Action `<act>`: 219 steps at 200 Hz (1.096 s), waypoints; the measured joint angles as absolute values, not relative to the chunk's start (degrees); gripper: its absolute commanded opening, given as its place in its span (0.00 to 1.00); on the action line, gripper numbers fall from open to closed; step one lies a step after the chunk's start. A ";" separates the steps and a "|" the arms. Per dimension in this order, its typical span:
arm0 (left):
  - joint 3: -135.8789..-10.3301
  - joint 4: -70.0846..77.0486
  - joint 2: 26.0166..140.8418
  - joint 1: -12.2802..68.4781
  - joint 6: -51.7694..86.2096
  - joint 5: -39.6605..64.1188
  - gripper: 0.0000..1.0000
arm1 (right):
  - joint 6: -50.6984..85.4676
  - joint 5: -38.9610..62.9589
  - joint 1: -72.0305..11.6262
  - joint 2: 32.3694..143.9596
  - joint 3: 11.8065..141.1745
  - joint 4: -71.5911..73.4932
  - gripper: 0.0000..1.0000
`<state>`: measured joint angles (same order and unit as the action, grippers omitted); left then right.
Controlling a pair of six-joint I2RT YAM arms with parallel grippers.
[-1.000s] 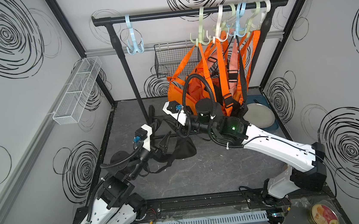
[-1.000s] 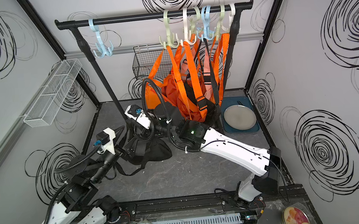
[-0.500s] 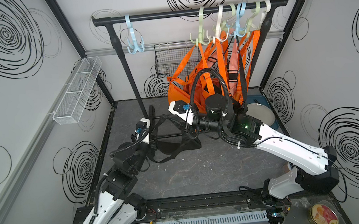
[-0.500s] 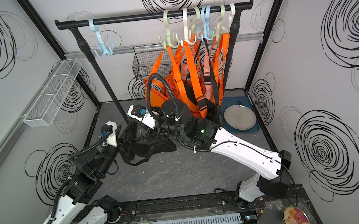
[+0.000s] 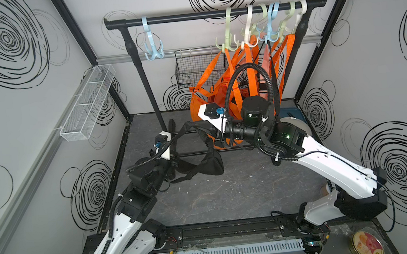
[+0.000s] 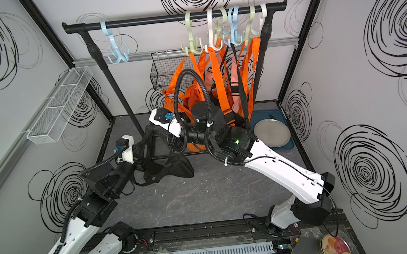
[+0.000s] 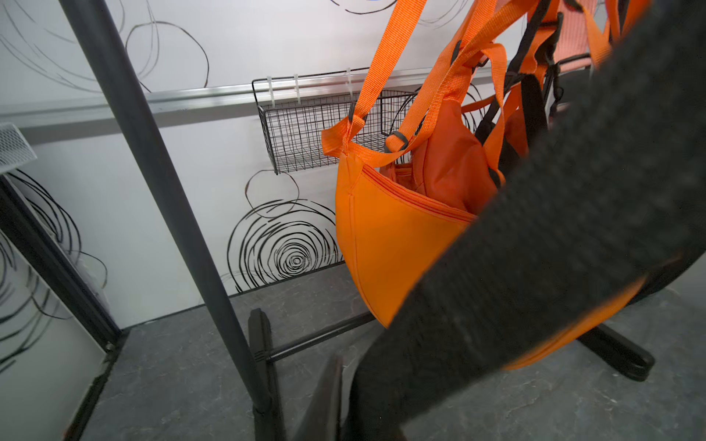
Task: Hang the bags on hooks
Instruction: Pick up the bag from the center of the board, then hang the bag on the hook.
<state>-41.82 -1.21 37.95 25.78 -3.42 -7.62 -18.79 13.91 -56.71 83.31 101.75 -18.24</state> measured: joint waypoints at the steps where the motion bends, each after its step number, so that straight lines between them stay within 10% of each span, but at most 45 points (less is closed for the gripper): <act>1: -41.95 -1.17 38.00 25.78 -3.29 -7.75 0.00 | -18.72 14.02 -56.64 83.33 101.89 -18.31 0.00; 97: -74.74 -6.63 56.77 15.94 5.30 -5.19 0.00 | -14.26 24.23 -48.14 110.24 149.47 -21.78 0.00; 219: -121.69 -25.50 84.68 10.87 14.44 -3.27 0.00 | 1.21 33.01 -37.36 126.96 154.21 3.86 0.00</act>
<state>-121.69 -25.50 84.68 10.87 14.44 -3.27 1.21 33.01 -37.36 126.96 154.21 3.86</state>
